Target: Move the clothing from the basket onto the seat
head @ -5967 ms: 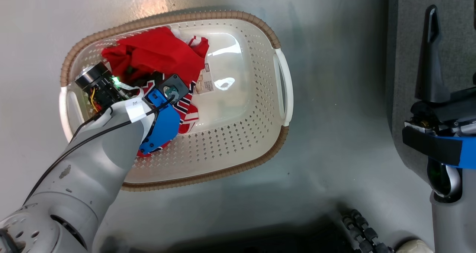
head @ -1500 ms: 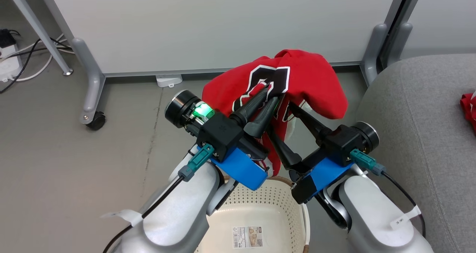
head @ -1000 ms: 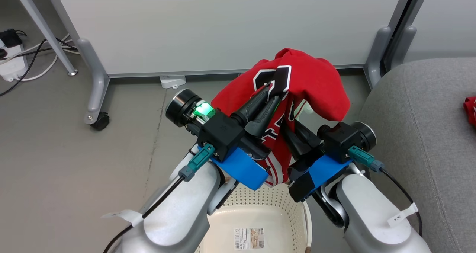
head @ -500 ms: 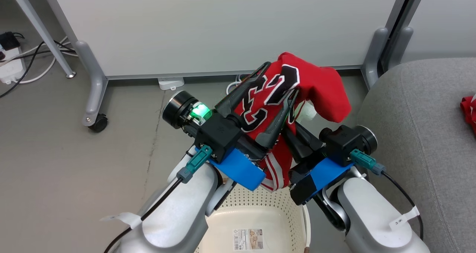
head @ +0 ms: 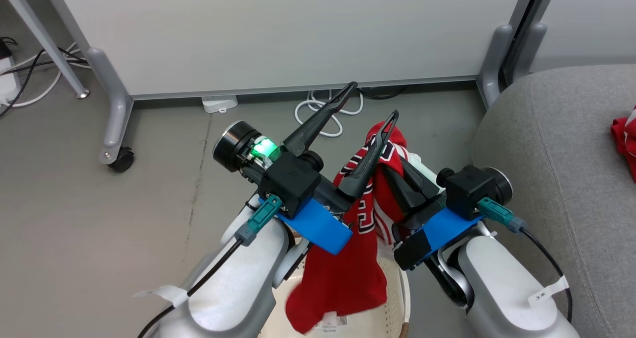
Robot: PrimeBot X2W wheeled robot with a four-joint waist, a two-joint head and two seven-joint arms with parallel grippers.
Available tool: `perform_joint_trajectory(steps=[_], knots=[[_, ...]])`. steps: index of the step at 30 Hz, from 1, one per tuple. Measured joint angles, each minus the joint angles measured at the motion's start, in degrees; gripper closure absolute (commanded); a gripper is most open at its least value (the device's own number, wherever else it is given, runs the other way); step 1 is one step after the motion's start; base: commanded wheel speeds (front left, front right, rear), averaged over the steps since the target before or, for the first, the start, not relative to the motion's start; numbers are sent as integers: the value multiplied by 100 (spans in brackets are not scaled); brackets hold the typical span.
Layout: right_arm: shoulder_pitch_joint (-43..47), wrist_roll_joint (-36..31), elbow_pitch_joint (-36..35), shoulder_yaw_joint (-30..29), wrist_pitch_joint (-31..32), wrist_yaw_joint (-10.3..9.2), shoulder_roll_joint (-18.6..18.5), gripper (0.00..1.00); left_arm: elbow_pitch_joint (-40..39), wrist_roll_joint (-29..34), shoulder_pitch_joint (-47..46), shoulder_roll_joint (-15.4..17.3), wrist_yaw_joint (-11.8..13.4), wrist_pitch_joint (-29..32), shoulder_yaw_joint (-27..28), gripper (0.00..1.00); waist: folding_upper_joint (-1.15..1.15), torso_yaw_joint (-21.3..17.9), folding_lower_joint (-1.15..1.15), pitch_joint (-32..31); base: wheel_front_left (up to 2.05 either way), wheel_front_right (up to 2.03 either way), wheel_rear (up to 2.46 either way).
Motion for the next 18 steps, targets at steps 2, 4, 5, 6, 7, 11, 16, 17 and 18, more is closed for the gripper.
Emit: perform_joint_trajectory(steps=[2, 4, 5, 6, 7, 11, 16, 17, 18], knots=[[-1, 0, -19, -62, 0, 0, 3, 100, 4, 16, 0, 5, 0, -1, -1, 0, 0, -56, 0, 42, 0, 0, 0], [-1, -1, -46, -126, -1, 0, 8, 100, 20, 19, 0, 13, 0, -4, -14, 0, 0, -132, 0, 86, 0, 0, 0], [-2, -2, -59, -158, 0, 0, 4, 100, 27, 20, -1, 15, 0, -5, -24, 0, 0, -174, 0, 110, 0, 0, 0], [0, -9, -78, -197, 0, 0, 10, 100, 37, 23, -2, 21, 0, -4, -34, 0, 0, -220, 0, 136, 0, 0, 0], [0, -12, -100, -240, 0, 0, 11, 100, 48, 23, -2, 30, 0, -4, -45, 0, 0, -271, 0, 162, 0, 0, 0], [15, -54, -203, -425, 0, 0, 12, 100, 90, 24, -14, 53, -1, -4, -125, 0, 0, -500, 0, 263, 0, 0, 0], [104, -122, -365, -678, 0, 0, 1, 100, 153, 12, -75, 74, -2, -4, -210, 0, 0, -821, 0, 376, 0, 0, 0], [120, -132, -400, -732, -1, 0, -3, 100, 175, 2, -77, 77, -7, -5, -226, 0, 0, -886, 0, 397, 0, 0, 0], [142, -157, -438, -788, -1, 0, -2, 100, 183, -7, -81, 81, -9, -5, -247, 0, 0, -951, 0, 416, 0, 0, 0]])
